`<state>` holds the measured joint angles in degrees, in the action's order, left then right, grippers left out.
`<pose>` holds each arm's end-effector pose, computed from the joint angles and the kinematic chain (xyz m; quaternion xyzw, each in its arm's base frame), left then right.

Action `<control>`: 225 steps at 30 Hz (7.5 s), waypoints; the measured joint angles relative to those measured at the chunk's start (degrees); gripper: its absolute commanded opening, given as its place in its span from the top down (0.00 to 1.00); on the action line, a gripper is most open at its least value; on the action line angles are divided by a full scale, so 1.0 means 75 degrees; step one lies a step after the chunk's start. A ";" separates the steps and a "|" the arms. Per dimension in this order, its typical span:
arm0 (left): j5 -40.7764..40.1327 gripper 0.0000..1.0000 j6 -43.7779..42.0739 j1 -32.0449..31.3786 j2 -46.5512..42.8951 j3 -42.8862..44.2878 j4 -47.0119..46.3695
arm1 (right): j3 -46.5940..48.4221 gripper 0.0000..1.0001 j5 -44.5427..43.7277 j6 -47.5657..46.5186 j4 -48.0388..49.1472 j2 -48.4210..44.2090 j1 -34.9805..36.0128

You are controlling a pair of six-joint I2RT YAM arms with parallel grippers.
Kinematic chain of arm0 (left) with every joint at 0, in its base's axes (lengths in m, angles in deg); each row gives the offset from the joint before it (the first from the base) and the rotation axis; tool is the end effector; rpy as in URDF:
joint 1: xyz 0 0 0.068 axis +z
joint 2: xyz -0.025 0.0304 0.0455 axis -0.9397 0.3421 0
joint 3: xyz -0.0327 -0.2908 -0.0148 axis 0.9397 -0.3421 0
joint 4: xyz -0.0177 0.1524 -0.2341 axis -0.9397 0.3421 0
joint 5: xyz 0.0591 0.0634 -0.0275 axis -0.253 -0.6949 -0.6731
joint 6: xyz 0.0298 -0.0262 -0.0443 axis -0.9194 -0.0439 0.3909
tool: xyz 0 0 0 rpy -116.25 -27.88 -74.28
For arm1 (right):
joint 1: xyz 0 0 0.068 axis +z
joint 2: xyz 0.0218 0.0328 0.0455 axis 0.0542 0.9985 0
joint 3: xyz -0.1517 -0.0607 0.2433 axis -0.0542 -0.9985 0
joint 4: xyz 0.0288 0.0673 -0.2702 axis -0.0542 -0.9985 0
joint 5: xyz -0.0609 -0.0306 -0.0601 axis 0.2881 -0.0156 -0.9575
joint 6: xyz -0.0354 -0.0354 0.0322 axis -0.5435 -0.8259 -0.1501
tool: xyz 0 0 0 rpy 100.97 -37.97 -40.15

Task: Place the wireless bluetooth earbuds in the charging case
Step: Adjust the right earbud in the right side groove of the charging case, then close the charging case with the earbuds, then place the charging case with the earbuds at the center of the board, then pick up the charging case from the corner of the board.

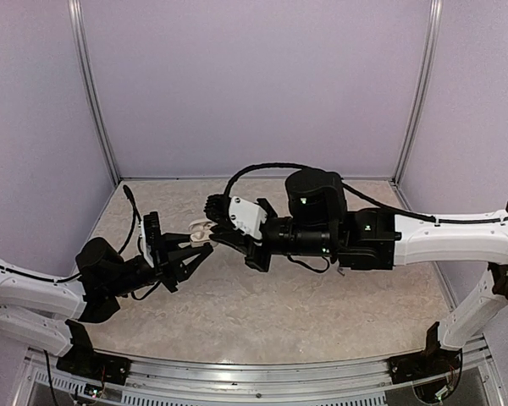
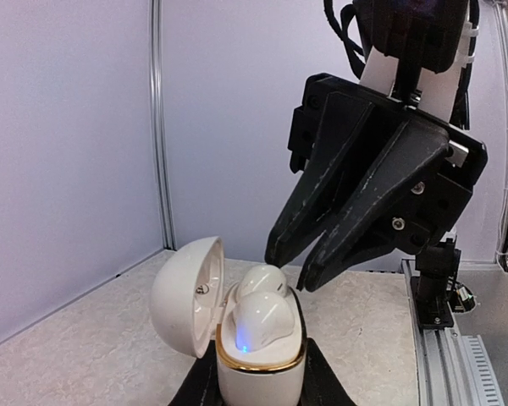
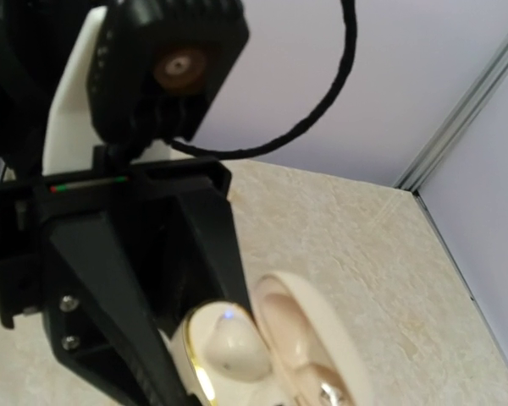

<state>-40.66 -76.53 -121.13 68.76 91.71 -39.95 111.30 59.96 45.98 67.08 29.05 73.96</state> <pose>0.1357 -0.1890 0.2415 0.3634 0.4928 -0.4277 0.6650 0.1282 0.3724 0.3583 -0.5657 0.5478 0.2728 0.5527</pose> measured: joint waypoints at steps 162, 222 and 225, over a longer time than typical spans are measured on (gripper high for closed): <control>-0.2486 0.01 0.2605 0.3695 0.0970 0.3821 0.6274 | -0.1807 0.07 0.0988 0.4590 -0.2189 -0.1198 -0.7172; -0.2547 0.02 0.2011 0.2550 0.0356 0.2279 0.4832 | -0.1603 0.61 0.0851 0.3104 -0.2812 0.0953 -0.7469; -0.2320 0.04 0.1559 0.2060 0.0163 0.1944 0.4366 | -0.1032 0.62 0.1769 0.2961 -0.2923 0.0618 -0.7070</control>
<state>-58.06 -64.84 -105.68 69.98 106.28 -7.20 103.57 73.23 68.18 45.16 33.68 20.93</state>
